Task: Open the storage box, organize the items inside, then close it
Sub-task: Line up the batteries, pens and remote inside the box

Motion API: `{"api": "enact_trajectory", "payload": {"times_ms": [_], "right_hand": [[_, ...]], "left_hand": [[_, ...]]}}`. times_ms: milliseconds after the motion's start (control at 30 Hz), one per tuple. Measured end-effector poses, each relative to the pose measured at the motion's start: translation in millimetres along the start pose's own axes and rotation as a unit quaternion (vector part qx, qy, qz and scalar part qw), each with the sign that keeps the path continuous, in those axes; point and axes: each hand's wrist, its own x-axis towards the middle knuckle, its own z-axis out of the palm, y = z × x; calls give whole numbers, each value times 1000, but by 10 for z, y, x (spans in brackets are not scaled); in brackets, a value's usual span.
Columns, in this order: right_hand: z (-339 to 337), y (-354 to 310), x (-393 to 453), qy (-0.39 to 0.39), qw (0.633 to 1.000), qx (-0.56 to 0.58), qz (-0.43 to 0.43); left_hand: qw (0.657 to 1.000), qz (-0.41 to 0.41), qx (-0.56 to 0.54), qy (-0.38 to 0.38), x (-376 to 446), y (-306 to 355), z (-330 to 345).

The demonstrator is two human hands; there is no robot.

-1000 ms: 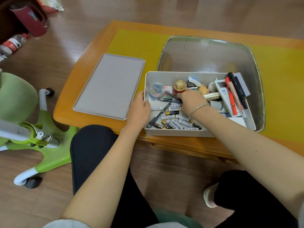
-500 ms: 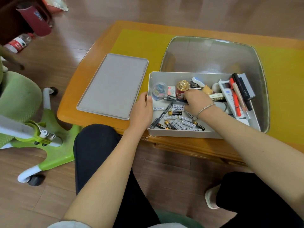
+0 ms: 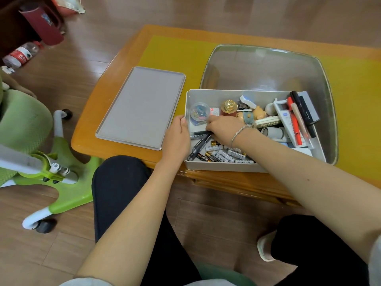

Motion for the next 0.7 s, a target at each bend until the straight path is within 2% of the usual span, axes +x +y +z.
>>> {"api": "enact_trajectory", "payload": {"times_ms": [267,467,700], "right_hand": [[-44,-31,88,-61,998,8,-2],[-57,-4,19,6,999,-30,-37],[-197,143,-163,56,998,18,-9]], "left_hand": [[999,3,28,27,-20,21,-20],[999,2,49,16,-18,48,-31],[999,-5,34,1,-29,78,-62]]}}
